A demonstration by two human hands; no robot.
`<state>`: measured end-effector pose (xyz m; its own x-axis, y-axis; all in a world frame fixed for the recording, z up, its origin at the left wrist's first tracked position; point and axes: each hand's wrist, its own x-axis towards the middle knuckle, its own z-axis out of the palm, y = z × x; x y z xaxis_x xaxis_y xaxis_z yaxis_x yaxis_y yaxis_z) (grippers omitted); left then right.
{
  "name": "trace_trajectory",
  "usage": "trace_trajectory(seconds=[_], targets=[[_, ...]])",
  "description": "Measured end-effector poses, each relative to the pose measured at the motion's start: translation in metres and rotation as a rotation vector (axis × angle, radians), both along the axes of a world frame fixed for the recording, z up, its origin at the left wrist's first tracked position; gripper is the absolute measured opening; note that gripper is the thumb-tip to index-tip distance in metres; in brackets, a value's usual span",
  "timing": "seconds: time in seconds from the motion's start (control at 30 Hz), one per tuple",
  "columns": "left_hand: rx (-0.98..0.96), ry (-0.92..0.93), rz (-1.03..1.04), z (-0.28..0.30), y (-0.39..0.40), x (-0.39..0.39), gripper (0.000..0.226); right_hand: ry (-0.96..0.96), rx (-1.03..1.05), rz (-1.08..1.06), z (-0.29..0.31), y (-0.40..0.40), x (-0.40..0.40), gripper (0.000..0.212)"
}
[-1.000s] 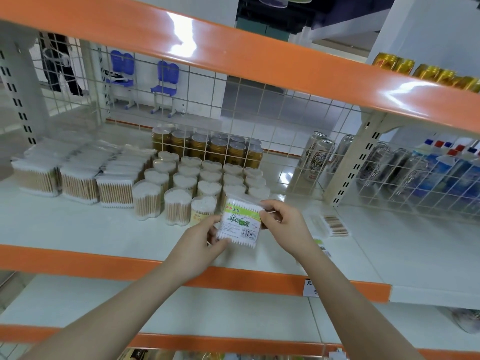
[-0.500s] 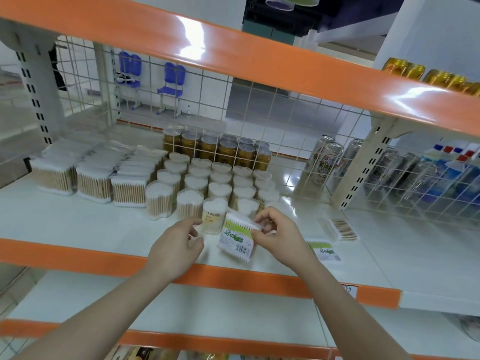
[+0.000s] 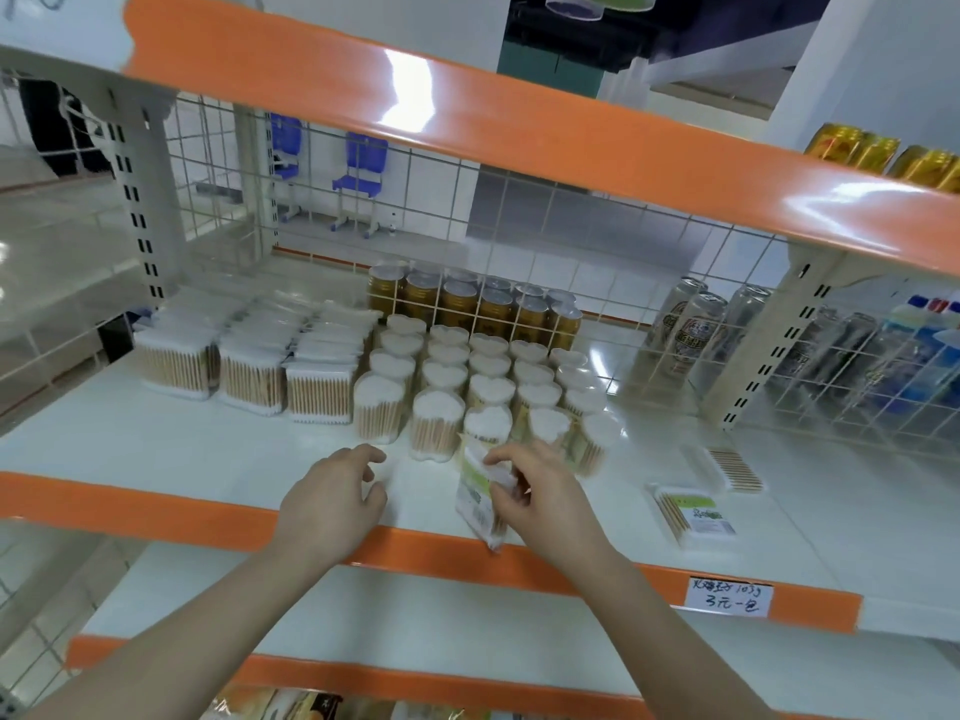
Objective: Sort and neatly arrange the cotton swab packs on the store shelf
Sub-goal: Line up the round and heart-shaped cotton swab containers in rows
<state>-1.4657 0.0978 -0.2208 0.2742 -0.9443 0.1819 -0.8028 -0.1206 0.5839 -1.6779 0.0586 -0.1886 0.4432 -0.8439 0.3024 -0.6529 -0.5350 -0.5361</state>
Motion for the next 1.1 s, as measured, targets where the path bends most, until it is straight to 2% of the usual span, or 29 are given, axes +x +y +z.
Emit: trace_trajectory(seconds=[0.2,0.33,0.43,0.63,0.77,0.87,1.0,1.1], targets=[[0.005,-0.020,-0.007,0.000,0.003,0.020,0.035,0.030,0.039,-0.009,0.001,0.008,0.024,0.033],[0.013,-0.034,-0.010,0.000,0.004,0.034,0.035,0.201,0.142,0.026,0.009,0.009,0.029,0.054],[0.022,-0.039,-0.021,0.000,0.004,0.044,0.035,0.312,0.130,0.035,0.012,0.008,0.031,0.062],[0.024,-0.061,-0.046,0.001,0.008,0.063,0.035,0.409,-0.044,0.054,0.013,0.003,0.036,0.051],[0.050,-0.138,-0.066,0.001,0.009,0.081,0.033,0.564,-0.045,0.137,0.022,-0.002,0.043,0.045],[0.089,-0.241,-0.087,0.000,0.011,0.097,0.032,0.589,-0.012,0.175,0.026,-0.005,0.050,0.037],[0.129,-0.279,-0.080,-0.001,0.013,0.117,0.033,0.629,0.019,0.127,0.027,-0.010,0.061,0.030],[0.137,-0.276,-0.085,-0.003,0.015,0.129,0.033,0.609,0.073,0.058,0.020,-0.015,0.067,0.036]])
